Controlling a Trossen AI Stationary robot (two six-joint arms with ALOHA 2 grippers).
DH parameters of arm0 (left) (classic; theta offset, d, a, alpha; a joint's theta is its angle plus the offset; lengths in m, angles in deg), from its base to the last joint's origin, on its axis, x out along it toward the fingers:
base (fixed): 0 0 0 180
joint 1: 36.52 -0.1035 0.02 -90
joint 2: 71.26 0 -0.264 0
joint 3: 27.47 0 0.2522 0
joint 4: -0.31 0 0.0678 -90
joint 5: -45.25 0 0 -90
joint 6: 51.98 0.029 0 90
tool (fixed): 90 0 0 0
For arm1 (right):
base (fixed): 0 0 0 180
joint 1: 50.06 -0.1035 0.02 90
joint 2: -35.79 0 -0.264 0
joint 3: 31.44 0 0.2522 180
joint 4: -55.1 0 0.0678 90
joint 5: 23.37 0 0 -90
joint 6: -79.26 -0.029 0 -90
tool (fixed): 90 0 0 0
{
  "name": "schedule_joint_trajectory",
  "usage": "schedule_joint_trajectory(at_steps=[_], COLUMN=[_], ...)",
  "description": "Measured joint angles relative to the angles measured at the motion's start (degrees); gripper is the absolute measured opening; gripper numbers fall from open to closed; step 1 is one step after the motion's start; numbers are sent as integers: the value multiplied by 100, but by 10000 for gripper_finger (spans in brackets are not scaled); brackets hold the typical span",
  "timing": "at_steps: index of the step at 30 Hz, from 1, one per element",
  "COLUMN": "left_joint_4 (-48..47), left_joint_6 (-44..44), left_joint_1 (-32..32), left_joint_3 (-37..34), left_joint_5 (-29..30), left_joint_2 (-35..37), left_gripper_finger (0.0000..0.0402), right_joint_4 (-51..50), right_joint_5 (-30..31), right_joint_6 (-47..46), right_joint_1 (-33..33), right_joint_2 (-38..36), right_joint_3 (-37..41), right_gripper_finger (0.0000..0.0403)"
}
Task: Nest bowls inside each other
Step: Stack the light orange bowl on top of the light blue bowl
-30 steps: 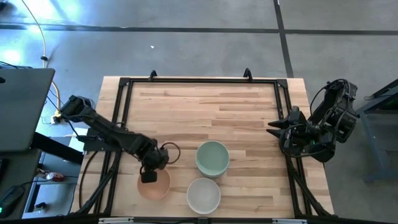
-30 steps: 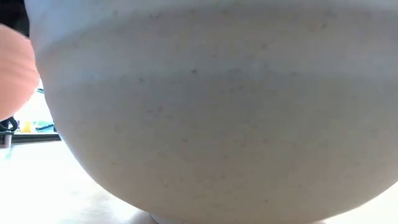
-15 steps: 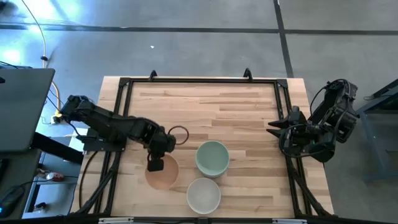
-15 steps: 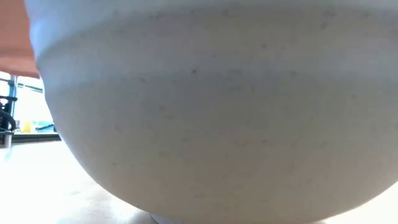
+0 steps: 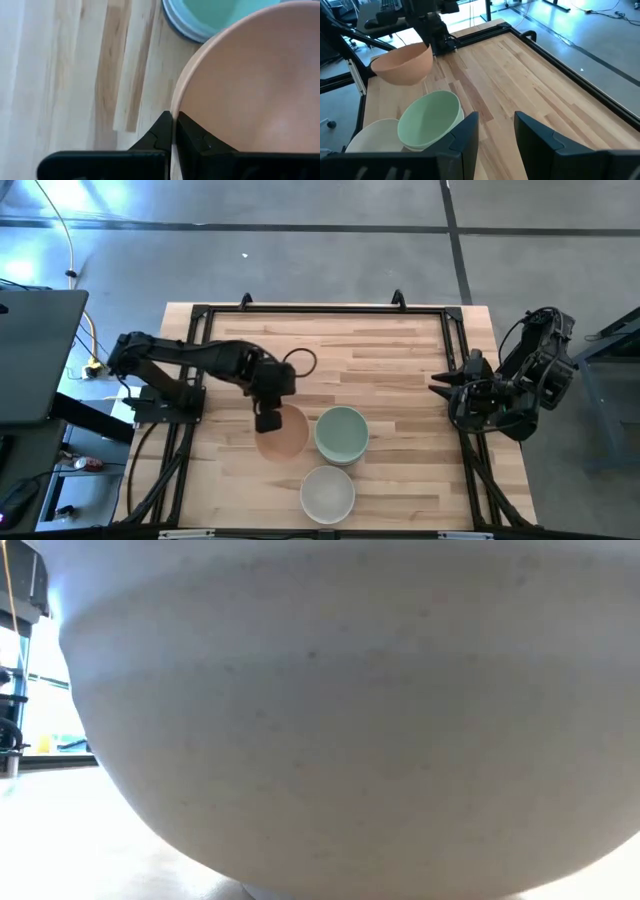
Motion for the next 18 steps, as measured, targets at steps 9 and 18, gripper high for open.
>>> schedule_joint_trajectory(at_steps=[9, 18], left_joint_4=[-580, -1160], left_joint_6=[783, 1426], left_joint_1=[-157, -383], left_joint_3=[1473, 3115], left_joint_5=[-127, -257], left_joint_2=[-1210, -2098], left_gripper_finger=[0, 0], right_joint_4=[-4, -2], right_joint_5=[16, -42], right_joint_6=[-1, -20], right_joint_1=[1, -1], right_joint_2=[2, 2], right_joint_3=[0, 0], right_gripper_finger=[119, 119])
